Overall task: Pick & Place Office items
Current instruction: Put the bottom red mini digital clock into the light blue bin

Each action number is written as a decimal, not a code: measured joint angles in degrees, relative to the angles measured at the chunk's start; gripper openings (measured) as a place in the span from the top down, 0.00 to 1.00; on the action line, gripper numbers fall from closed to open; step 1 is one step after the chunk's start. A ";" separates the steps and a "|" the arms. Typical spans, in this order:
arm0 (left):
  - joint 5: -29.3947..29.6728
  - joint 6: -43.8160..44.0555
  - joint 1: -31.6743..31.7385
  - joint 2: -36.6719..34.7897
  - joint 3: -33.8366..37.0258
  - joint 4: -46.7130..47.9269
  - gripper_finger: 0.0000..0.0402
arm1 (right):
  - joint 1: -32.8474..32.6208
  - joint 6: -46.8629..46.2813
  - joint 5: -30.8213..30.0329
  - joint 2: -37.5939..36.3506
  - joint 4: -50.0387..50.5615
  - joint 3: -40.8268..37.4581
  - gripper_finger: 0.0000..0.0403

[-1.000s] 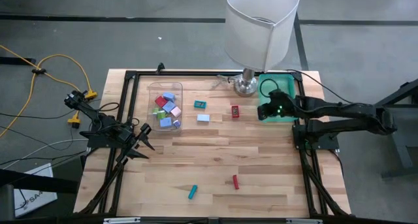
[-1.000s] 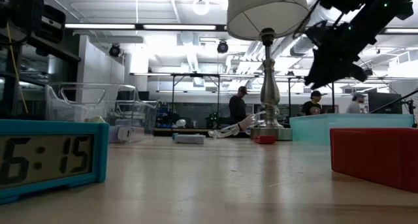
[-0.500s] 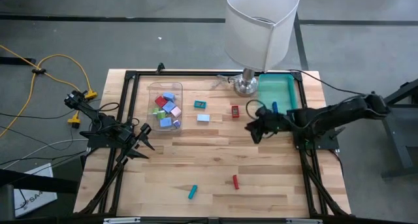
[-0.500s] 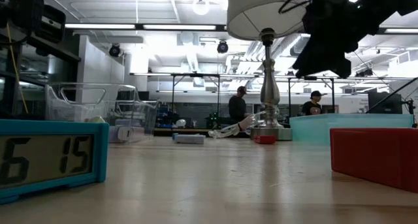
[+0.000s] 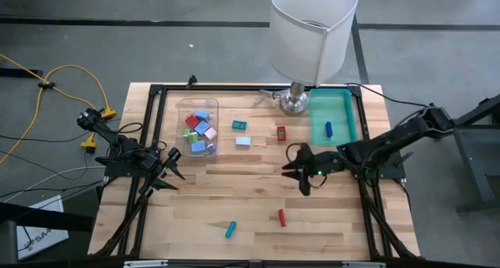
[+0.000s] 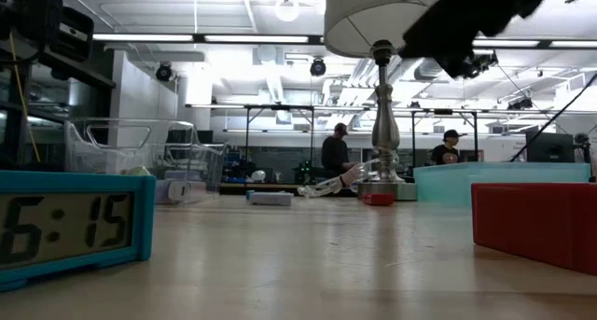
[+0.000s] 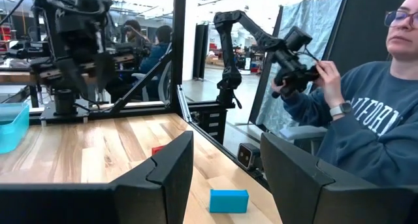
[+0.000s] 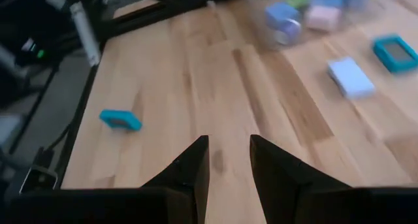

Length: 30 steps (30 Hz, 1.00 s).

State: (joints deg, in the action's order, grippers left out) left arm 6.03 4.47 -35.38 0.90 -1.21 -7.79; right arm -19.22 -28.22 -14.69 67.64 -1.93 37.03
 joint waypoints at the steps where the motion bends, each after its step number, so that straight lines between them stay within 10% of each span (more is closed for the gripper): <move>1: 0.01 0.00 -0.01 -0.02 0.02 -0.01 0.57 | -0.55 1.94 0.21 1.05 -0.02 1.25 0.76; 7: 0.02 0.00 -0.02 0.01 0.02 0.00 0.57 | -3.36 6.41 1.38 6.71 5.16 9.02 0.76; 21: 0.02 0.00 -0.02 0.00 0.01 -0.01 0.57 | -6.85 -20.01 0.24 21.20 39.45 35.02 0.76; 30: 0.01 0.00 0.00 0.01 0.01 0.00 0.57 | -7.11 -41.27 10.26 31.08 49.73 45.20 0.76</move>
State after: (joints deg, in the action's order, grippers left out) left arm 6.03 4.47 -35.38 0.91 -1.20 -7.79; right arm -26.33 -69.49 -4.43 98.73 47.79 82.22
